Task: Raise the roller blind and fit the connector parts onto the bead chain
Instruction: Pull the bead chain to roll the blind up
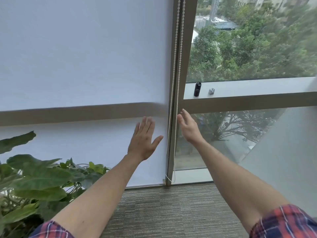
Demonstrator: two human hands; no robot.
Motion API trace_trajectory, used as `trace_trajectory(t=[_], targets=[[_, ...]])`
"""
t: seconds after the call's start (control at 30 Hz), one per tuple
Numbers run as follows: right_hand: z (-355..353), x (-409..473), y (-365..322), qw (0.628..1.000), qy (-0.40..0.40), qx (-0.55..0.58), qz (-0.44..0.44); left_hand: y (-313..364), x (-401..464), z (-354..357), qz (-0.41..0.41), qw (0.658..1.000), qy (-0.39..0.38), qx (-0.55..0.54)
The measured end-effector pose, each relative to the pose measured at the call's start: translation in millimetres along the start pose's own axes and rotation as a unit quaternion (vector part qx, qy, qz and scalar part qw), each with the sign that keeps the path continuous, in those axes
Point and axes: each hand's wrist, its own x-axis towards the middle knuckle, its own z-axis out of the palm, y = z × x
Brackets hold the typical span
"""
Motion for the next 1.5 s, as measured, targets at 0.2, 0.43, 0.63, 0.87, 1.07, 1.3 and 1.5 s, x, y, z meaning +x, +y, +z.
trace_trajectory(t=[0.2, 0.43, 0.63, 0.87, 1.07, 1.3, 1.5], targets=[[8, 9, -20, 0.996, -0.004, 0.076, -0.039, 14, 3, 1, -0.009, 0.988, -0.089, -0.126], [20, -7, -14, 0.992, -0.017, 0.096, -0.078, 40, 16, -16, -0.143, 0.898, 0.007, -0.417], [34, -21, -12, 0.99, -0.023, 0.107, -0.084, 62, 26, -27, -0.083, 0.86, 0.048, -0.501], [49, -35, -6, 0.99, -0.01, 0.118, -0.072, 67, 31, -23, -0.091, 0.811, 0.111, -0.567], [49, -37, 3, 0.989, -0.011, 0.132, -0.064, 63, 29, -19, -0.069, 0.84, 0.099, -0.529], [50, -46, 7, 0.988, -0.003, 0.143, -0.054, 64, 24, -13, -0.047, 0.853, 0.114, -0.507], [54, -55, 12, 0.986, -0.01, 0.158, -0.058, 61, 18, -4, -0.037, 0.853, 0.112, -0.509]])
